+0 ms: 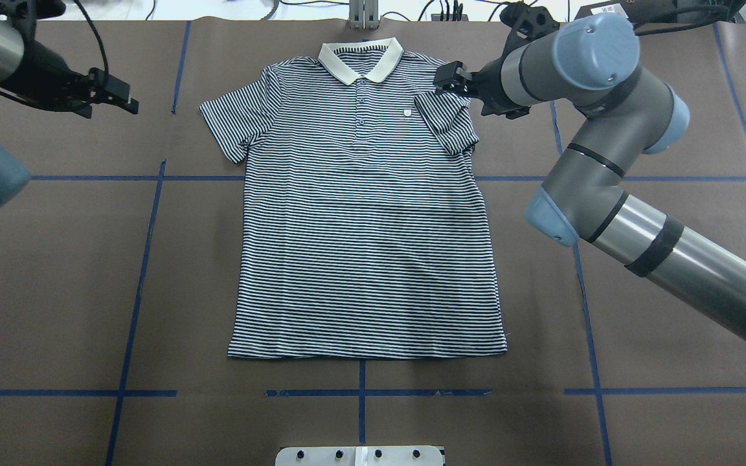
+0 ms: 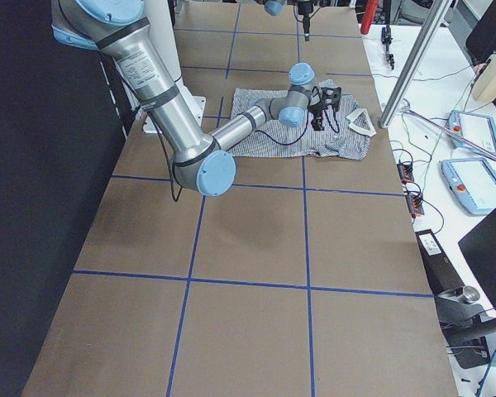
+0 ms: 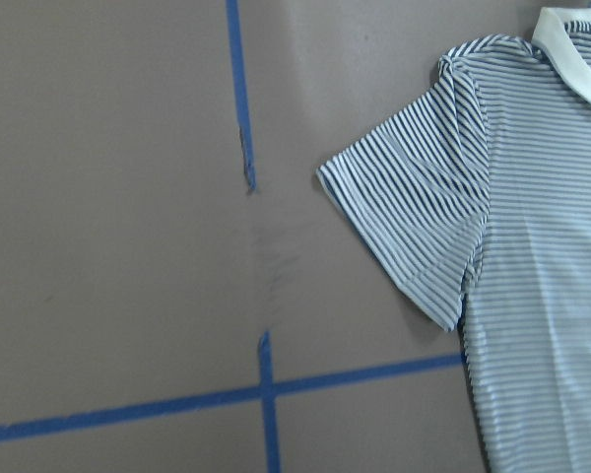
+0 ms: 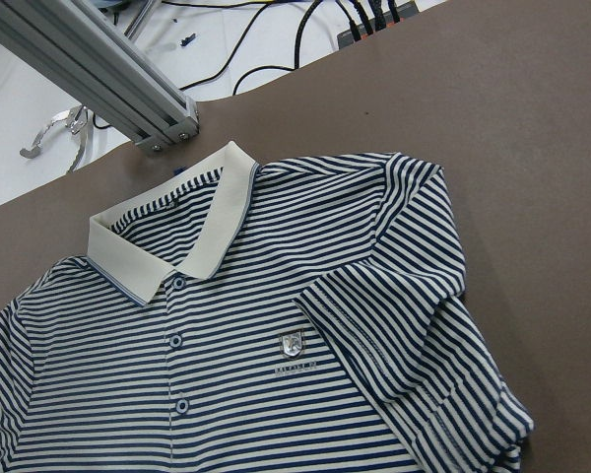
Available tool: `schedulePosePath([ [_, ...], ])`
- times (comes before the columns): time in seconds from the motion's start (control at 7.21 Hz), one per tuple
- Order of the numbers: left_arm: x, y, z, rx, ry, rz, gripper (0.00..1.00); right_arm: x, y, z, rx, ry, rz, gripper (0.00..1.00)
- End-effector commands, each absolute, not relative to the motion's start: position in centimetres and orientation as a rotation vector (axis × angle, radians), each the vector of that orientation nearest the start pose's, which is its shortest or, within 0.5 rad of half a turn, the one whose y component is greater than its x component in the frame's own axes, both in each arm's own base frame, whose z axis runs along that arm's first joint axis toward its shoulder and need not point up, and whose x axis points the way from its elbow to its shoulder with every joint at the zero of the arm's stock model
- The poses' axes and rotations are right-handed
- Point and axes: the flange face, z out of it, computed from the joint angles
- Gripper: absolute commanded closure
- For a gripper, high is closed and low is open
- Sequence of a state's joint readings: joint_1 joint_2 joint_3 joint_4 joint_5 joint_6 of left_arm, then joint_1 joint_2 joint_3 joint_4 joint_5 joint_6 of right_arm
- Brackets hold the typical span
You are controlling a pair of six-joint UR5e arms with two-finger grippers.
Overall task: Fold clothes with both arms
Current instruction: 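Raise the right gripper off the shirt while the left arm reaches in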
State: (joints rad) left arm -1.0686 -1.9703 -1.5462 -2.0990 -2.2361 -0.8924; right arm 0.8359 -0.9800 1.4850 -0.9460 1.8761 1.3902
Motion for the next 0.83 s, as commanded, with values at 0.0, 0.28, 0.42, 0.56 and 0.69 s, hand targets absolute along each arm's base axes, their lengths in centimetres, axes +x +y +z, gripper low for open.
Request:
schedulePosePath([
  [0.0,30.4,-65.4,40.4,0.318,0.976,-0.083,0.06,-37.2,-58.9,29.7,0.276,-1.121,0.377,0.0],
  [0.28,35.4,-69.1,43.0,0.344,0.953,-0.072,0.19,-36.7,-57.9,30.4,0.252,-1.141,0.346,0.0],
  [0.42,36.6,-70.6,42.8,0.356,0.921,-0.081,0.28,-36.2,-57.5,31.8,0.262,-1.137,0.331,0.0],
  [0.56,38.2,-70.7,42.7,0.372,0.895,-0.082,0.3,-35.3,-56.2,33.2,0.268,-1.149,0.322,0.0],
  [0.69,39.1,-70.6,42.4,0.384,0.885,-0.079,0.33,-35.2,-55.9,34.1,0.272,-1.155,0.317,0.0],
])
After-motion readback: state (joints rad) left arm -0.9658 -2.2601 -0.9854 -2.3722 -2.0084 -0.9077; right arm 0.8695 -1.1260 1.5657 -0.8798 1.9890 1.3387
